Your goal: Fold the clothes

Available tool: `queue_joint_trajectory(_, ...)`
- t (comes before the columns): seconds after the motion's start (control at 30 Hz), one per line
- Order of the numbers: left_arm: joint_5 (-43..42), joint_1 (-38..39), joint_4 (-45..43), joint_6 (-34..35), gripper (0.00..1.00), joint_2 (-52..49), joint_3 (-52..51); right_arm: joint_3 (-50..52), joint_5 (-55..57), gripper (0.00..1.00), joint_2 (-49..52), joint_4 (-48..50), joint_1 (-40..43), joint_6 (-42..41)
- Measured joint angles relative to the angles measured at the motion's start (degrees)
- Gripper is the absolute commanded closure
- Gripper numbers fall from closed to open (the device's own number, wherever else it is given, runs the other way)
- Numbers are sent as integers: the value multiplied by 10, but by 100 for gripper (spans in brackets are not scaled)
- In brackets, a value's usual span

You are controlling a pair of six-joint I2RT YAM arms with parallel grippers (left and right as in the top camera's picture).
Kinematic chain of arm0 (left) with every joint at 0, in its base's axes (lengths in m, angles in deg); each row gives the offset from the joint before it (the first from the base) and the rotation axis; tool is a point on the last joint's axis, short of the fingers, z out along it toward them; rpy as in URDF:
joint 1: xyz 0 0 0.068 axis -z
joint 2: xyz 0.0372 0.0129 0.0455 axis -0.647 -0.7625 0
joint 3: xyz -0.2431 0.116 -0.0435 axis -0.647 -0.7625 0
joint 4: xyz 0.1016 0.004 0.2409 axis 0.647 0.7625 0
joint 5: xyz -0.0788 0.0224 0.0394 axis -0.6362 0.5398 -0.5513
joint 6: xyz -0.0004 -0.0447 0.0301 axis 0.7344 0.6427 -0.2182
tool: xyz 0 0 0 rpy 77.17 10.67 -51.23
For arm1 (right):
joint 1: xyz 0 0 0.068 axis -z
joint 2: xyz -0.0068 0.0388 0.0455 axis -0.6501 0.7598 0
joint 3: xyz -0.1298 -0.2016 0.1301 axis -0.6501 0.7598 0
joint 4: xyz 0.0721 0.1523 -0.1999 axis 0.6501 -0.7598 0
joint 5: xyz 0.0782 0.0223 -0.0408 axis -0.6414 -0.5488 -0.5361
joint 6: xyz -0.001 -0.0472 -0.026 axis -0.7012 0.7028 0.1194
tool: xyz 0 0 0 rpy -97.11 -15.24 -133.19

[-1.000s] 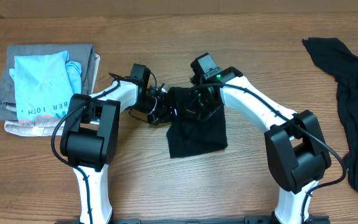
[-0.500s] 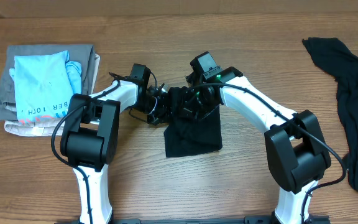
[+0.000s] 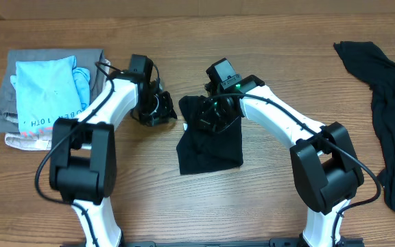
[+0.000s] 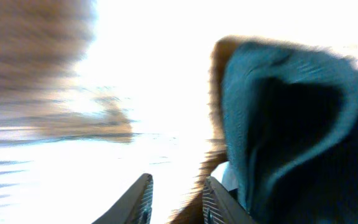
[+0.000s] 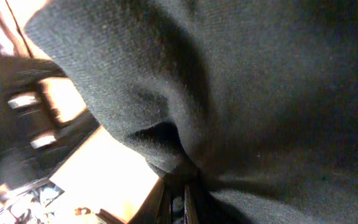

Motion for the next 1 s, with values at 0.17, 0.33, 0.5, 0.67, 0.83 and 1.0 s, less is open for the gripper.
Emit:
queue_joint_trajectory(0.17,31,2,0,0,66,22,9,0,9,84,0,11,0,-23)
queue_joint_trajectory(0.33,49,2,4,0,66,22,9,0,13,82,0,12,-1,-37)
queue_joint_trajectory(0.5,57,2,9,-1,66,22,9,0,12,55,0,36,-15,-53)
queue_joint_trajectory(0.67,59,2,14,-10,74,22,9,-1,-54,51,0,48,-25,13)
queue_joint_trajectory(0.83,46,2,34,-42,79,22,23,-2,-103,52,-15,-23,28,93)
queue_joint_trajectory(1.0,-8,2,8,-63,96,22,52,-3,-110,85,-69,-124,134,150)
